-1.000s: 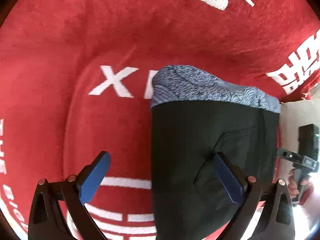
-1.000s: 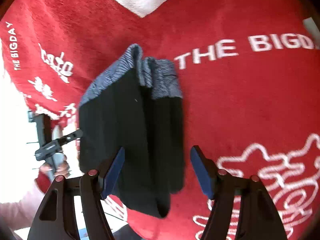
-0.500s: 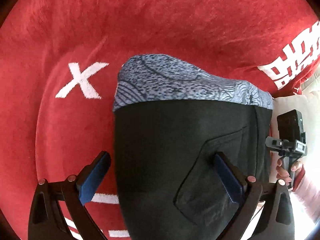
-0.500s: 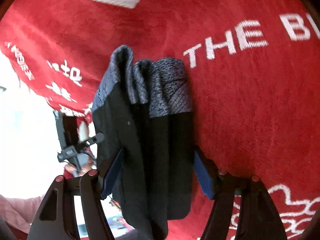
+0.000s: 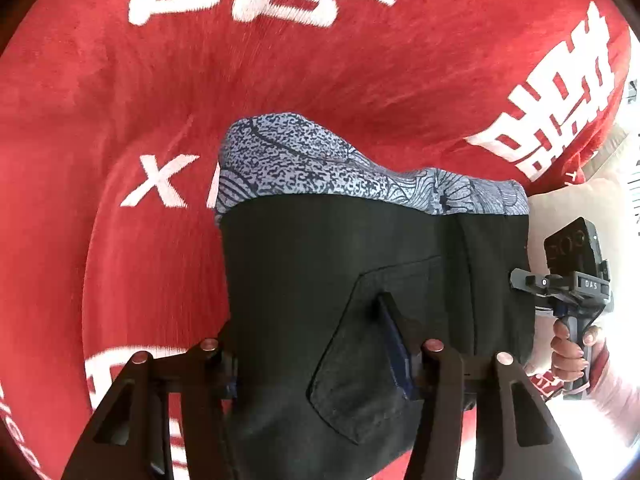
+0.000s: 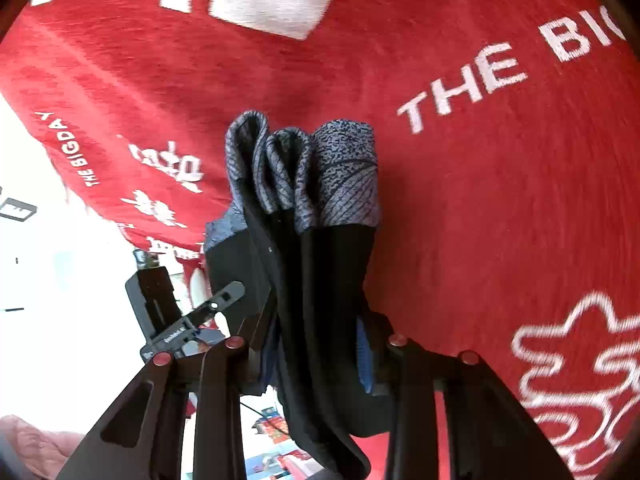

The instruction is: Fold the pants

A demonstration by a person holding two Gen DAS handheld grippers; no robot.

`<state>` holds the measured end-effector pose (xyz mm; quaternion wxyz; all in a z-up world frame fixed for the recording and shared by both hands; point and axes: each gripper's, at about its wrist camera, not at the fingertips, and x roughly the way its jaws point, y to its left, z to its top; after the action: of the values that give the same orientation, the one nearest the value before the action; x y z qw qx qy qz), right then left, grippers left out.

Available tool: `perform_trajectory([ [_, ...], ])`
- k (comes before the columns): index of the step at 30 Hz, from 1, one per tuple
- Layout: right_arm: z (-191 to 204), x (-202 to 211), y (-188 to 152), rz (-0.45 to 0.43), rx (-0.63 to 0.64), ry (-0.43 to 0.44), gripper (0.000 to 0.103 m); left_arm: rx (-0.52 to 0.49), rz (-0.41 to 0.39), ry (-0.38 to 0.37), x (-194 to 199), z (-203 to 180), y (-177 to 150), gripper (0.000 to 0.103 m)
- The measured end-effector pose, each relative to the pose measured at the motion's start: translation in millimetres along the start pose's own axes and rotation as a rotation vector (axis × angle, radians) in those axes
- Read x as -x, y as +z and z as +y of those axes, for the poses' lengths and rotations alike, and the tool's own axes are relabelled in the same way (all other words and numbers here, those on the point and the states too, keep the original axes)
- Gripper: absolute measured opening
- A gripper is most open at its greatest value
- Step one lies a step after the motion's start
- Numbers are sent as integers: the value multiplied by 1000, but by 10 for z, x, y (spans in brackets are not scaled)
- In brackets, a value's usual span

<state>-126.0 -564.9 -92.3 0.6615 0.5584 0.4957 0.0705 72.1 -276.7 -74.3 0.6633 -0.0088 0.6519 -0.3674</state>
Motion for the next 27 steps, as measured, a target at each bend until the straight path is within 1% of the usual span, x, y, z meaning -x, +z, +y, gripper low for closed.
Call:
perform_trajectory([
  [4,85,116,-178,10,18,8,35,-7,-14,-7,217,-93,-181,56],
  [9,168,191,-524,6,9,4,35,-17,-5,-1,439,-139,-425,56],
  [14,196,182,-830,-7,-1,-13,35,-15,17,-11,490,-57,-635,56],
  [18,134,66,-986,-5,-20,-42,35,-21,41,9,454,87,-792,56],
  [21,152,-19,-1078,0,3,-95,35,-20,59,21,383,188,-894,57],
  [22,183,-65,-1097,2,17,-119,35,-16,62,23,351,233,-934,57],
  [23,201,-112,-1122,8,36,-163,36,-12,66,29,317,270,-965,57],
  [24,200,-136,-1151,10,47,-191,37,-10,64,41,281,310,-1006,60],
  [25,220,-173,-1172,8,71,-245,39,-14,48,55,281,315,-1021,64],
  [27,244,-188,-1192,-8,92,-308,43,-34,20,109,290,305,-1041,78],
])
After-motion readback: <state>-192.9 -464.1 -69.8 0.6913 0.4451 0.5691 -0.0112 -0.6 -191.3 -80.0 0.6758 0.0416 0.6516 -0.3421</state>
